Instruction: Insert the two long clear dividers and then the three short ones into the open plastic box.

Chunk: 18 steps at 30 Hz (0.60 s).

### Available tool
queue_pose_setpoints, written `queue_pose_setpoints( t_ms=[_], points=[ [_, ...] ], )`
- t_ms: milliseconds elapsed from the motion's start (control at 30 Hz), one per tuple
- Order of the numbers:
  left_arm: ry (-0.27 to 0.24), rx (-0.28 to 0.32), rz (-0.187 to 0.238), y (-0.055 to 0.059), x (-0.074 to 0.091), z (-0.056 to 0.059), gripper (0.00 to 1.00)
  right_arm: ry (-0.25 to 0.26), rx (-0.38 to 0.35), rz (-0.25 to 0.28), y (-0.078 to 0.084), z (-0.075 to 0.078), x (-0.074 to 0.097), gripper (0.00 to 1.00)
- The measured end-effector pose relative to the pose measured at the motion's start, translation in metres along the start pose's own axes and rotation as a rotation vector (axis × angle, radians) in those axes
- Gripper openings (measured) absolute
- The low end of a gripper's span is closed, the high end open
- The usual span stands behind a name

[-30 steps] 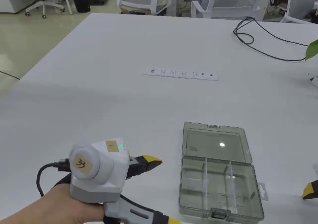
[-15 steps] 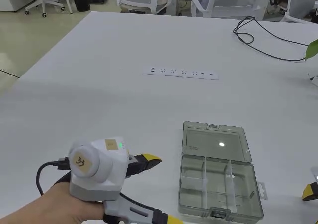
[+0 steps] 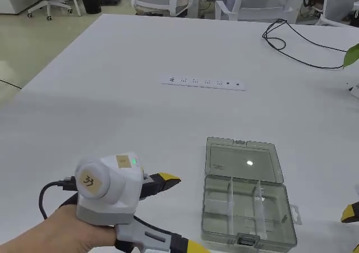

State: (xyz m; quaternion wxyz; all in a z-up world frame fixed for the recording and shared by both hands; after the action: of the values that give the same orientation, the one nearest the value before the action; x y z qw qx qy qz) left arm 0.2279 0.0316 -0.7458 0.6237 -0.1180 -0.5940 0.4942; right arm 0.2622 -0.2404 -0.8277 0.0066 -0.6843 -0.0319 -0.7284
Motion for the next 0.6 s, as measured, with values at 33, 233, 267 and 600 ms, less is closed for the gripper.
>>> queue_pose_setpoints(
  t_ms=[33, 233, 267, 600],
  points=[
    [-0.001, 0.003, 0.001, -0.002, 0.001, 0.000, 0.98, 0.010, -0.003, 0.006, -0.002, 0.001, 0.004, 0.33],
    [-0.005, 0.011, 0.021, -0.014, 0.002, -0.003, 0.97, 0.081, -0.021, 0.076, -0.021, 0.010, 0.037, 0.33],
    [-0.008, 0.017, 0.022, -0.017, 0.002, -0.004, 0.96, 0.089, -0.025, 0.089, -0.026, 0.010, 0.044, 0.33],
    [0.014, 0.147, 0.117, -0.054, 0.004, -0.005, 0.87, 0.170, -0.038, 0.181, -0.065, 0.015, 0.093, 0.33]
  ],
)
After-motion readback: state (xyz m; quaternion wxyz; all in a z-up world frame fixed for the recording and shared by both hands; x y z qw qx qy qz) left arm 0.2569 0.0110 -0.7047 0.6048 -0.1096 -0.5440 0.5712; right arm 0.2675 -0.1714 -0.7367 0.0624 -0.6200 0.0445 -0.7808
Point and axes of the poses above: the centre of the closed fingertips' face, and the gripper's own axes: x roughly backward along the fingers, z roughly to its right, y roughly out of its underside, the point moved 1 cm from there along x, roughly backward along the fingers, and after that the axes turned 15 degrees about -z, right-handed, at the moved point
